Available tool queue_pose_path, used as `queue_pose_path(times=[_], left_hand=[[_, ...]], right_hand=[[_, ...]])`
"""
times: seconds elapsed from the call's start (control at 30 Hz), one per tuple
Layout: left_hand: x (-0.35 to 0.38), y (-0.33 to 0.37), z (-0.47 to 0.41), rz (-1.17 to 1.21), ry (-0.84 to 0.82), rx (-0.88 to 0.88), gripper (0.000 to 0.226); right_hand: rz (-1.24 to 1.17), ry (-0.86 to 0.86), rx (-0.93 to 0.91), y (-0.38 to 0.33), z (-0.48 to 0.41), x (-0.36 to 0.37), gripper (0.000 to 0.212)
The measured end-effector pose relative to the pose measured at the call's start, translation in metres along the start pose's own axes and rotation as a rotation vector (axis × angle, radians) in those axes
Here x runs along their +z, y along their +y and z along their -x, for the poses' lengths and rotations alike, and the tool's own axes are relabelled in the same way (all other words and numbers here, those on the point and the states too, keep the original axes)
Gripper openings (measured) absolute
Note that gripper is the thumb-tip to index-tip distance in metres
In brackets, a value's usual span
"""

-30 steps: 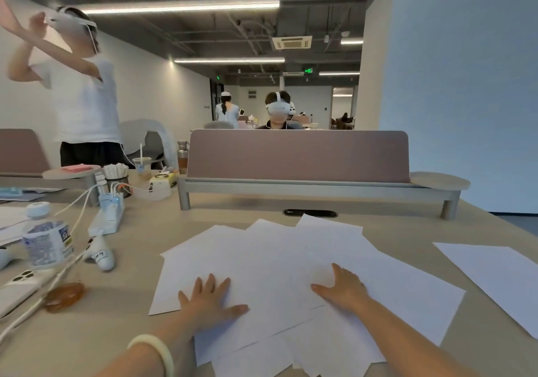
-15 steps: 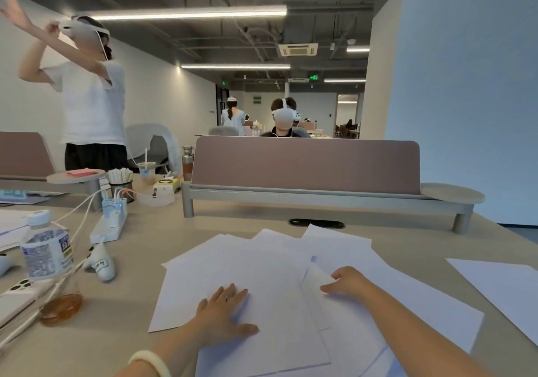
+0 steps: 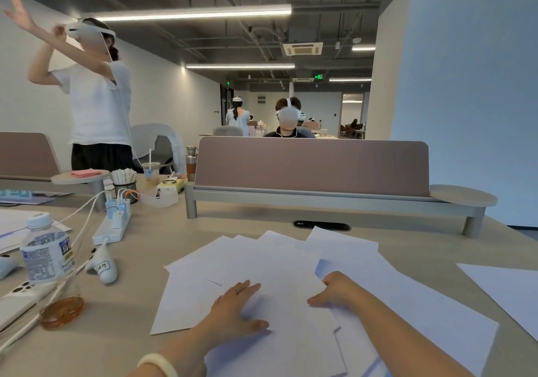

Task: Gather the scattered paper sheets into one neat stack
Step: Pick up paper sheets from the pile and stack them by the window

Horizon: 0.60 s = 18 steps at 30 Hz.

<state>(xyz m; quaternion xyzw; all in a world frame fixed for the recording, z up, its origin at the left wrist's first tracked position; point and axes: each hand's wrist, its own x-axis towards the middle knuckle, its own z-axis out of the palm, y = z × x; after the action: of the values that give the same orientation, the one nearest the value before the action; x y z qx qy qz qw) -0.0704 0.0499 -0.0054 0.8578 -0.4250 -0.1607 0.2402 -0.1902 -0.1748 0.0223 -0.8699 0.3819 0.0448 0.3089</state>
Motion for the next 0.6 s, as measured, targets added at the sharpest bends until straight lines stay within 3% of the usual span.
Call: queue_pose_path(times=[0.1, 0.2, 0.27, 0.43, 0.6], left_hand=[[0.000, 0.002, -0.001, 0.070, 0.059, -0.012, 0.095], [-0.004, -0.002, -0.003, 0.163, 0.118, -0.062, 0.087], [-0.007, -0.005, -0.004, 0.199, 0.169, -0.105, 0.074], [-0.007, 0.003, -0.006, 0.356, 0.234, -0.214, 0.079], [-0.013, 0.030, -0.016, 0.813, 0.342, -0.305, 0.089]], right_hand=[[-0.034, -0.018, -0.023, 0.004, 0.003, -0.003, 0.046], [-0.225, -0.067, -0.106, 0.017, 0.014, -0.013, 0.023], [-0.351, -0.078, -0.142, 0.031, 0.018, -0.020, 0.025], [-0.661, -0.131, -0.204, 0.061, 0.025, -0.032, 0.026], [-0.858, -0.084, -0.263, 0.076, 0.027, -0.033, 0.031]])
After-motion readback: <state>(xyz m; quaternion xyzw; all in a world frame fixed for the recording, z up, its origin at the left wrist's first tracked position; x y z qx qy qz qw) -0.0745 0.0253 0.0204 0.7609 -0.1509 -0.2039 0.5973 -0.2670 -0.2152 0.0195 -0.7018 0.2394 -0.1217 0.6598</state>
